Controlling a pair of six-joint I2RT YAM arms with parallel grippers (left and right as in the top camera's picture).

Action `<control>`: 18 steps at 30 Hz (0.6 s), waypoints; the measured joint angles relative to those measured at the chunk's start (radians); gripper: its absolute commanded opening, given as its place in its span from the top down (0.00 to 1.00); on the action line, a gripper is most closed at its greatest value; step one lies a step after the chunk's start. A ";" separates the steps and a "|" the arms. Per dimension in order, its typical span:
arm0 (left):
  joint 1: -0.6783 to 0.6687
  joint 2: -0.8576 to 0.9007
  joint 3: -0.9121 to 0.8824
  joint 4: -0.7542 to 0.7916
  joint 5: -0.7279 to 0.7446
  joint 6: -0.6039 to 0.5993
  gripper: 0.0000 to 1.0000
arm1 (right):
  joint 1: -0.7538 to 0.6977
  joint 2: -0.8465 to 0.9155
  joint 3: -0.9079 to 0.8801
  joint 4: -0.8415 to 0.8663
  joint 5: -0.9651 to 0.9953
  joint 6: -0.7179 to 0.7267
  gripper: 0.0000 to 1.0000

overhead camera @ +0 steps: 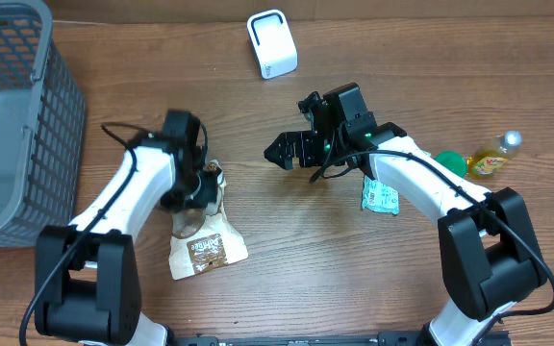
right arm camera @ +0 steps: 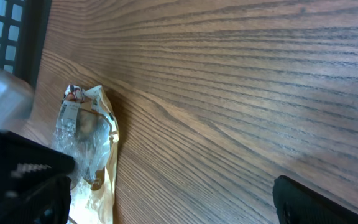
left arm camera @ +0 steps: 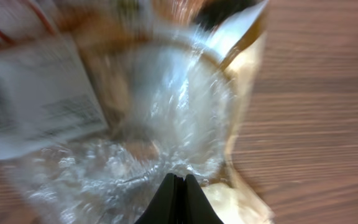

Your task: Scan the item barcode

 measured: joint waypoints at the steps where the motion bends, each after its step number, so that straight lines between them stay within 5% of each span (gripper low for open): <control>1: 0.001 0.000 0.037 -0.020 0.000 0.000 0.96 | 0.000 0.000 0.000 0.000 0.001 0.000 0.00; 8: 0.031 -0.003 0.254 -0.170 -0.055 0.000 0.92 | 0.000 0.000 0.000 0.000 0.007 0.000 0.00; 18: 0.079 -0.003 0.135 -0.227 -0.320 -0.074 0.92 | 0.000 0.000 0.000 0.000 0.007 0.000 0.00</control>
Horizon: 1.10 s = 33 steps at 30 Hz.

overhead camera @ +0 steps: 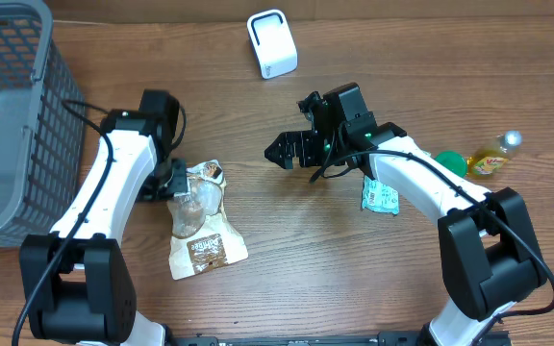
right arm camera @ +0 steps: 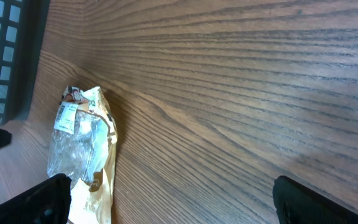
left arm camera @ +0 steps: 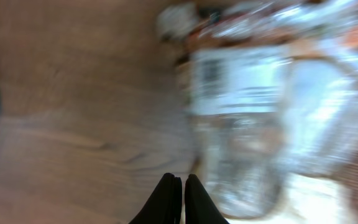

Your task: Scan the item barcode

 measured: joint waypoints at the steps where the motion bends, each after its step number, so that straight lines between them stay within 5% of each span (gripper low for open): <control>1: 0.006 0.000 -0.023 0.006 -0.016 -0.006 0.92 | 0.000 0.000 0.000 0.001 0.000 0.000 0.00; 12: 0.046 0.004 -0.198 0.136 -0.042 -0.036 0.95 | 0.000 0.000 0.000 0.000 0.000 0.000 0.00; 33: 0.046 0.004 -0.220 0.190 0.231 -0.040 0.96 | 0.000 0.000 0.000 0.000 0.000 0.000 0.00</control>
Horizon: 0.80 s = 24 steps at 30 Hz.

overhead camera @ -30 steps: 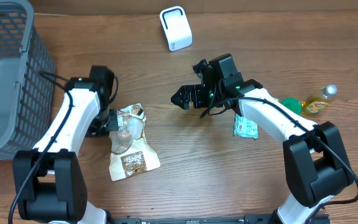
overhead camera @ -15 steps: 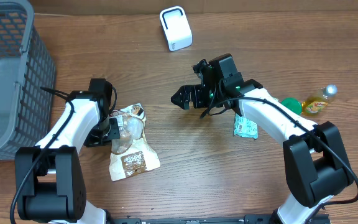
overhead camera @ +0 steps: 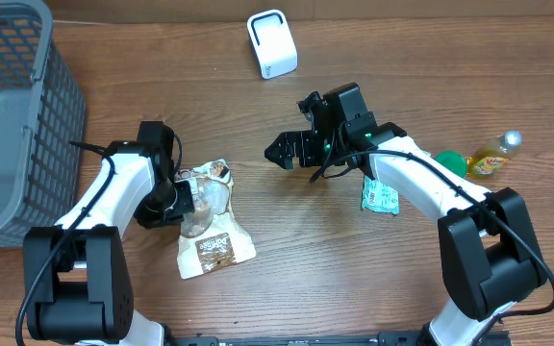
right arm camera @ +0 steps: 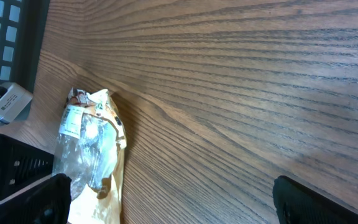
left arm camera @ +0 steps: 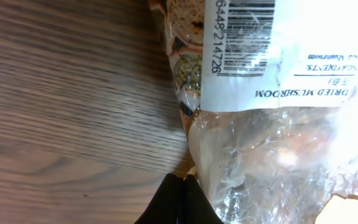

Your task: Scan the item barcode

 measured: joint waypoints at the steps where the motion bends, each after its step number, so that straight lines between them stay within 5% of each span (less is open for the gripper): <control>1: 0.000 0.000 0.000 0.002 0.014 0.000 0.96 | 0.000 0.000 0.000 0.000 0.000 0.000 0.00; 20: -0.095 0.000 0.000 0.137 0.312 -0.004 0.92 | 0.000 0.000 0.000 0.034 -0.007 0.000 0.00; 24: -0.133 0.000 0.000 0.142 0.308 -0.007 0.92 | 0.000 0.000 0.000 -0.006 -0.023 0.001 0.13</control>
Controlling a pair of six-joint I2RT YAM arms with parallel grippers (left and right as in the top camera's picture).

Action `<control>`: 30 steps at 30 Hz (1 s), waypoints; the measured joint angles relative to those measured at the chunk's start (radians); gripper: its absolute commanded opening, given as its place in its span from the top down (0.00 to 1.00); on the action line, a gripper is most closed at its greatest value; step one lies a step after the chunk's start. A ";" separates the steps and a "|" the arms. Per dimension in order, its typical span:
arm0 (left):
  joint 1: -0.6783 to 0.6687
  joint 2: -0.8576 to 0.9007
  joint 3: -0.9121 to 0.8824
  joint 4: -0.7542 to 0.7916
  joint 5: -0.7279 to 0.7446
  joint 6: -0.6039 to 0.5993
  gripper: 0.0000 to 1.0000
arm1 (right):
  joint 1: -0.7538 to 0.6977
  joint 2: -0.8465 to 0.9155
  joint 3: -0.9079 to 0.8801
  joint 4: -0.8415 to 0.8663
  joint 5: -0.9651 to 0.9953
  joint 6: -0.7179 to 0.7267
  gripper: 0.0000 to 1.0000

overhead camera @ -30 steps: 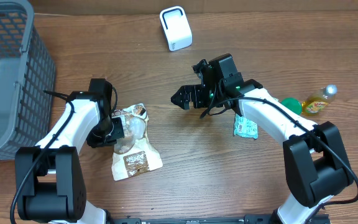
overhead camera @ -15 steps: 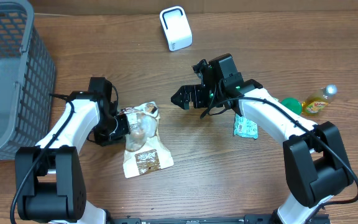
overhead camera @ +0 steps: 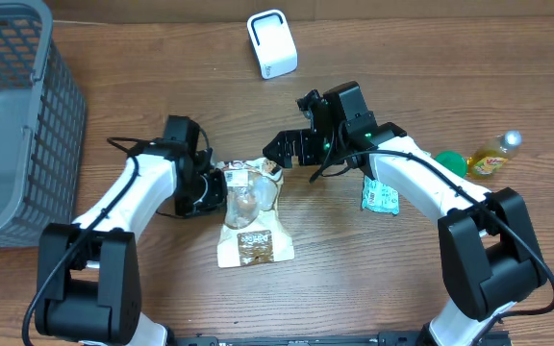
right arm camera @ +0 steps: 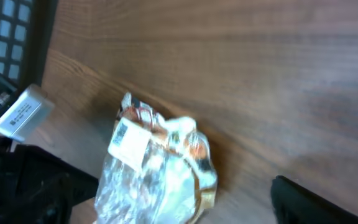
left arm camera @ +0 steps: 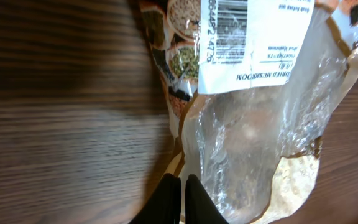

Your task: Scan the item barcode

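A clear and brown bag of dried mushrooms [overhead camera: 248, 216] lies at the table's middle, its white barcode label [left arm camera: 247, 37] facing up. My left gripper [overhead camera: 212, 187] is at the bag's left edge, and its fingertips [left arm camera: 183, 183] are shut on the plastic there. Just beyond the bag's top right, my right gripper [overhead camera: 279, 149] stands open with nothing in it. In the right wrist view the bag [right arm camera: 160, 168] shows with the label [right arm camera: 129, 137] on top. The white scanner [overhead camera: 272, 43] stands at the back of the table.
A grey mesh basket [overhead camera: 8, 115] fills the far left. Near the right arm lie a small green and white packet [overhead camera: 379, 197], a green-capped item [overhead camera: 448, 161] and a yellow bottle [overhead camera: 493, 157].
The bag and my left gripper have moved to the right, toward the table's middle. The bag now lies just below my right gripper, which has shifted slightly; it looks larger in the right wrist view.
My left gripper was first over the bag, left of the middle. Then it stood at the bag's left side, shut. Later it was at the bag's edge and the bag had turned slightly. Now the bag is nearer the right gripper, which stayed open.
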 measured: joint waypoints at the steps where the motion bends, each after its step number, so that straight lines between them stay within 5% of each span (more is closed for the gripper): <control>1: -0.003 0.000 0.000 -0.001 -0.008 0.000 0.92 | 0.000 0.000 0.000 -0.024 0.000 0.001 0.16; 7: 0.014 0.000 0.000 0.026 -0.064 0.000 0.92 | 0.006 0.000 0.000 -0.166 -0.008 0.002 0.58; 14: 0.085 0.000 0.001 0.177 -0.077 0.000 0.91 | 0.103 0.000 0.000 -0.335 -0.007 0.016 0.77; 21: 0.100 0.000 0.002 0.419 -0.002 0.000 0.88 | 0.299 0.000 0.000 -0.392 0.021 0.101 0.90; 30: 0.058 0.007 0.002 0.500 0.029 0.000 0.89 | 0.410 0.000 -0.002 -0.357 0.129 0.283 0.90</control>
